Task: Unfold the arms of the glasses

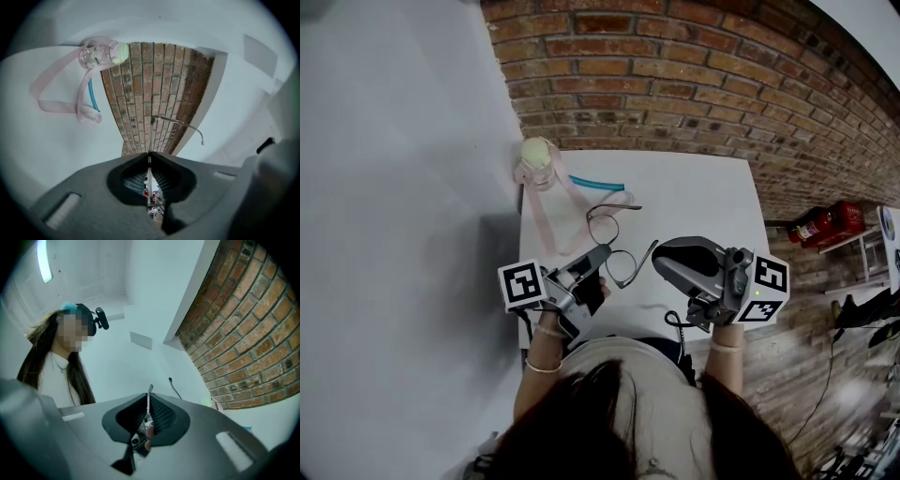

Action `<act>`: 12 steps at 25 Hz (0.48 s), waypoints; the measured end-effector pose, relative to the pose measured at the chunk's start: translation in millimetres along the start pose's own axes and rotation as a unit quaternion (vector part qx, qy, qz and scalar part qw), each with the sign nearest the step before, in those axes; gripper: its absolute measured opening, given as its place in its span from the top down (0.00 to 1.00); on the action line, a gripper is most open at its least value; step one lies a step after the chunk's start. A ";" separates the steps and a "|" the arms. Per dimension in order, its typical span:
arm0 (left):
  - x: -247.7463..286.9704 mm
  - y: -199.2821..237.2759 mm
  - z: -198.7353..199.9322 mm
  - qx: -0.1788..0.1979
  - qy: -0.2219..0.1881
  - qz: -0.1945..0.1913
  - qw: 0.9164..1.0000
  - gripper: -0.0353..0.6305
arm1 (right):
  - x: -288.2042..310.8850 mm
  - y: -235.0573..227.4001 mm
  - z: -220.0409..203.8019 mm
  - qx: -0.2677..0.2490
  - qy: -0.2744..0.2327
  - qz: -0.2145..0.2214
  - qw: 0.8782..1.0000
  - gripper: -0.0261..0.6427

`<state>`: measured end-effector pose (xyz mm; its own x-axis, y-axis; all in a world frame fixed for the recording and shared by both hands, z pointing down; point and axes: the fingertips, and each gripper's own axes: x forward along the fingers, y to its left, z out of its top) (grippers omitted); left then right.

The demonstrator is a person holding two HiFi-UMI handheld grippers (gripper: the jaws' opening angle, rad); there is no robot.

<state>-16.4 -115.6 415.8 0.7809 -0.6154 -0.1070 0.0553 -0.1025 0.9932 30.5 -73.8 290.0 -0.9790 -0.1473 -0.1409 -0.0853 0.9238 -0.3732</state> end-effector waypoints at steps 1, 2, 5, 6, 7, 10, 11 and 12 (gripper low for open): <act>-0.4 -0.2 0.1 -0.003 -0.001 0.000 1.000 0.91 | -0.7 0.2 1.1 0.000 -0.002 0.000 1.000 0.93; -0.9 0.0 0.5 -0.004 -0.003 0.001 1.000 0.91 | -1.8 0.1 1.7 0.000 -0.003 -0.001 1.000 0.93; -2.6 0.9 2.5 -0.003 -0.007 0.001 1.000 0.91 | -5.6 -1.7 2.6 -0.002 -0.005 -0.008 1.000 0.93; -3.2 1.0 2.8 -0.003 -0.008 0.001 1.000 0.91 | -6.9 -3.1 2.9 -0.003 -0.007 -0.012 1.000 0.93; -3.5 0.9 2.9 -0.003 -0.009 0.000 1.000 0.91 | -8.5 -5.1 3.2 -0.003 -0.009 -0.018 1.000 0.93; -3.8 -0.5 2.8 -0.004 -0.010 -0.003 1.000 0.91 | -13.4 -14.1 2.8 -0.006 -0.010 -0.044 0.999 0.93; -4.1 -1.0 3.0 -0.003 -0.010 -0.003 1.000 0.91 | -14.6 -17.7 2.1 -0.008 -0.009 -0.054 0.998 0.93; -4.4 -1.6 3.2 -0.003 -0.010 -0.004 1.000 0.91 | -15.7 -21.3 1.2 -0.009 -0.008 -0.064 0.998 0.93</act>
<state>-22.0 -115.2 414.6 0.7677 -0.6302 -0.1158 0.0648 -0.1036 0.9925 47.8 -91.6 299.1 -0.9568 -0.2696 -0.1090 -0.2122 0.9036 -0.3722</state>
